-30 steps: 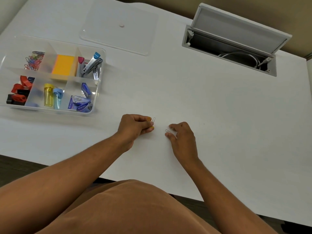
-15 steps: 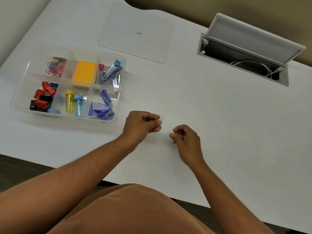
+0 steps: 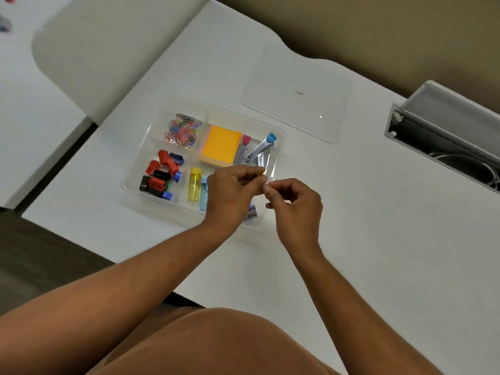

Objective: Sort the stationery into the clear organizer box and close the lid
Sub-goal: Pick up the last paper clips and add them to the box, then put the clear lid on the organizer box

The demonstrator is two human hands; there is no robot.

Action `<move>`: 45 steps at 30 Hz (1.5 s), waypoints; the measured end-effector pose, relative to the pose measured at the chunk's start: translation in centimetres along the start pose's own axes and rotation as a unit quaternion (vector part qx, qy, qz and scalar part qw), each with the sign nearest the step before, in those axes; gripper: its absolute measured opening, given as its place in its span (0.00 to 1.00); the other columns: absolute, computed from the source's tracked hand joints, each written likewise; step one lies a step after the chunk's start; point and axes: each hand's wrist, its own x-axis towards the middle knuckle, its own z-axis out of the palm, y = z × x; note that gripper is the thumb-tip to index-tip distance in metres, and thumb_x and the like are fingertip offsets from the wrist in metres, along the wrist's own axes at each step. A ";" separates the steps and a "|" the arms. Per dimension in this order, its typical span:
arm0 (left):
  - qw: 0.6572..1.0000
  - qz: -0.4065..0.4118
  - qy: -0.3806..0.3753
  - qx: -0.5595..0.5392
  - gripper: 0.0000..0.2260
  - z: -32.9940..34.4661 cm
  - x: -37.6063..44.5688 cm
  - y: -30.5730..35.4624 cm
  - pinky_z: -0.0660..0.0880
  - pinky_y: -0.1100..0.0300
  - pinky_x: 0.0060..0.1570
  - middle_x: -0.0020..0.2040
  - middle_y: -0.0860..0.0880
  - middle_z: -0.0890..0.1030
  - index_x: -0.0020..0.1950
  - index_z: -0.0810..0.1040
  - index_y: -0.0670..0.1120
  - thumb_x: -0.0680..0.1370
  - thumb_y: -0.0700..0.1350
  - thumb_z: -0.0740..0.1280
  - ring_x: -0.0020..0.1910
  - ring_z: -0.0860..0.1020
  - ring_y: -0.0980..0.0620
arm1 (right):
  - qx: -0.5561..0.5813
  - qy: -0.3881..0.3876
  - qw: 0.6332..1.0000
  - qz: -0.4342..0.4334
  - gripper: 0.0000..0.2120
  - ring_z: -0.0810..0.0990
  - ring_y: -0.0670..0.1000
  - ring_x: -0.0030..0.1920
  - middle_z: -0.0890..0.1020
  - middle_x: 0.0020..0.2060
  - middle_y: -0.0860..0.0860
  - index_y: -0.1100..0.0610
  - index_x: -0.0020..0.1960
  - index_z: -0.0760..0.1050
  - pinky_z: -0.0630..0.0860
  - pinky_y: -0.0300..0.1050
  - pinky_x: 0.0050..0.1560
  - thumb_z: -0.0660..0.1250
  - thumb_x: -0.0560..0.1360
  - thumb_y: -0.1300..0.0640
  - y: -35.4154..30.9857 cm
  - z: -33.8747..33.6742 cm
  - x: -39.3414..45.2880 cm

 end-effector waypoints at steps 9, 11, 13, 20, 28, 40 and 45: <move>0.987 -0.072 0.120 -0.082 0.09 -10.1 6.3 -1.3 0.86 0.54 0.42 0.45 0.46 0.88 0.54 0.87 0.42 0.75 0.40 0.77 0.40 0.88 0.51 | 0.058 -0.051 0.997 -0.011 0.06 0.86 0.49 0.42 0.86 0.40 0.46 0.52 0.47 0.84 0.86 0.51 0.45 0.75 0.75 0.62 -4.7 10.6 5.1; 0.985 -0.077 0.144 -0.046 0.07 -12.2 7.5 -1.7 0.86 0.55 0.40 0.44 0.48 0.88 0.53 0.87 0.44 0.75 0.42 0.77 0.37 0.87 0.52 | 0.028 -0.062 0.997 -0.041 0.06 0.85 0.48 0.43 0.86 0.40 0.45 0.50 0.47 0.84 0.85 0.50 0.46 0.74 0.74 0.61 -5.6 12.7 6.6; 0.986 -0.080 0.147 -0.014 0.06 -13.8 8.4 -2.0 0.86 0.53 0.41 0.42 0.49 0.88 0.51 0.87 0.47 0.76 0.43 0.77 0.35 0.87 0.53 | -0.014 -0.083 0.993 -0.077 0.05 0.85 0.45 0.42 0.86 0.40 0.43 0.51 0.47 0.85 0.83 0.42 0.45 0.73 0.74 0.59 -6.5 14.7 8.1; 0.987 -0.063 0.124 0.075 0.08 -15.4 9.9 -2.3 0.85 0.54 0.38 0.43 0.52 0.87 0.54 0.87 0.46 0.77 0.46 0.76 0.32 0.86 0.56 | -0.161 -0.122 0.974 -0.102 0.03 0.83 0.41 0.40 0.87 0.44 0.47 0.54 0.47 0.87 0.74 0.29 0.40 0.76 0.74 0.58 -7.0 18.5 12.2; 0.952 0.100 0.117 0.263 0.10 -14.7 11.6 -2.2 0.78 0.64 0.47 0.54 0.52 0.88 0.59 0.87 0.50 0.79 0.51 0.73 0.45 0.85 0.55 | -0.114 -0.059 0.985 -0.112 0.04 0.82 0.38 0.42 0.84 0.43 0.42 0.50 0.48 0.84 0.73 0.25 0.40 0.72 0.76 0.58 -6.8 16.9 10.6; 0.919 0.136 0.065 0.364 0.09 -13.0 13.3 -2.1 0.67 0.70 0.44 0.55 0.48 0.79 0.61 0.85 0.47 0.81 0.44 0.70 0.47 0.79 0.53 | -0.069 -0.050 0.994 -0.062 0.05 0.82 0.39 0.42 0.84 0.42 0.41 0.50 0.46 0.83 0.73 0.25 0.39 0.72 0.76 0.60 -5.2 14.4 9.8; 0.939 0.161 0.043 0.302 0.06 -11.3 13.2 -0.9 0.70 0.70 0.46 0.50 0.49 0.83 0.56 0.86 0.47 0.80 0.42 0.72 0.44 0.77 0.56 | -0.038 -0.021 0.998 -0.045 0.05 0.82 0.40 0.42 0.85 0.42 0.42 0.52 0.48 0.84 0.74 0.27 0.40 0.72 0.75 0.60 -4.8 12.2 10.2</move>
